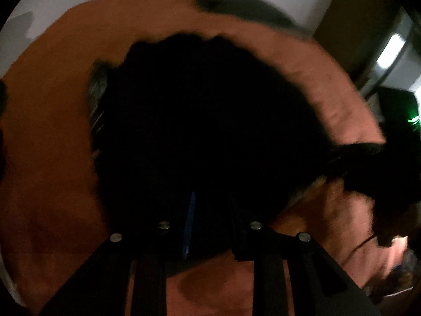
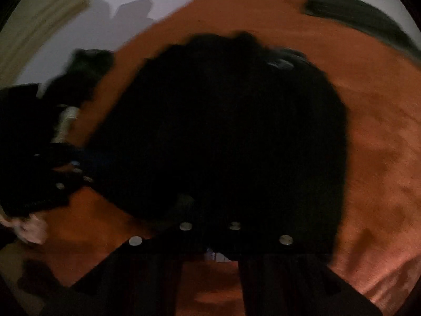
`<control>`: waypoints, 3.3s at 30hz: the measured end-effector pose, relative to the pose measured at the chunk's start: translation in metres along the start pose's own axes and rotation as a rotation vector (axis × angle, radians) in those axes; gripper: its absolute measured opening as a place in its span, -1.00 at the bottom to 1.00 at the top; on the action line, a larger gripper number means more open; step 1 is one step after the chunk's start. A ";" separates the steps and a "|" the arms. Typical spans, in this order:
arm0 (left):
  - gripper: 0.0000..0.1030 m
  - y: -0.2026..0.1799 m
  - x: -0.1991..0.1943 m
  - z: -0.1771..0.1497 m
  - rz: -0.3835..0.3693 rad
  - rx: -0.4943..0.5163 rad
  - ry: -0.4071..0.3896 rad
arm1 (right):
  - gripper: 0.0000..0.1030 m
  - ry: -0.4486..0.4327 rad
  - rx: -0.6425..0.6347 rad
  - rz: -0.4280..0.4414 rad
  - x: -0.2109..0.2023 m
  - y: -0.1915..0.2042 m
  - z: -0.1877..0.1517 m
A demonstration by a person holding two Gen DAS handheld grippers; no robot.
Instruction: Fold clothes
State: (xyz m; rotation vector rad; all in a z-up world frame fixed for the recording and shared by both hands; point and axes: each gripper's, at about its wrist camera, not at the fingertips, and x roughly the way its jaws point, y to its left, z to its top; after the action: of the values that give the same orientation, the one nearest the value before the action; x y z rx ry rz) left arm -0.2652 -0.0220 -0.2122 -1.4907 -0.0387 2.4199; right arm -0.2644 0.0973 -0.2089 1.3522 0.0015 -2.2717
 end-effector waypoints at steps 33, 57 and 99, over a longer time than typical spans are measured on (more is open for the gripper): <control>-1.00 0.072 -0.042 -0.076 -0.333 -0.836 -0.123 | -0.86 -0.212 0.759 0.387 -0.022 -0.102 -0.045; -0.21 0.015 -0.067 -0.077 -0.011 -0.325 -0.044 | -0.71 -0.109 0.796 0.418 -0.014 -0.117 -0.073; -0.78 0.039 -0.050 -0.067 -0.128 -0.349 -0.164 | -0.70 -0.075 0.780 0.521 0.008 -0.098 -0.050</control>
State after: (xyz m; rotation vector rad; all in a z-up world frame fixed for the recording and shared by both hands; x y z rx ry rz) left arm -0.1948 -0.0813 -0.2070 -1.3660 -0.6004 2.5145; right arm -0.2665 0.1929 -0.2648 1.3794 -1.2188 -1.9095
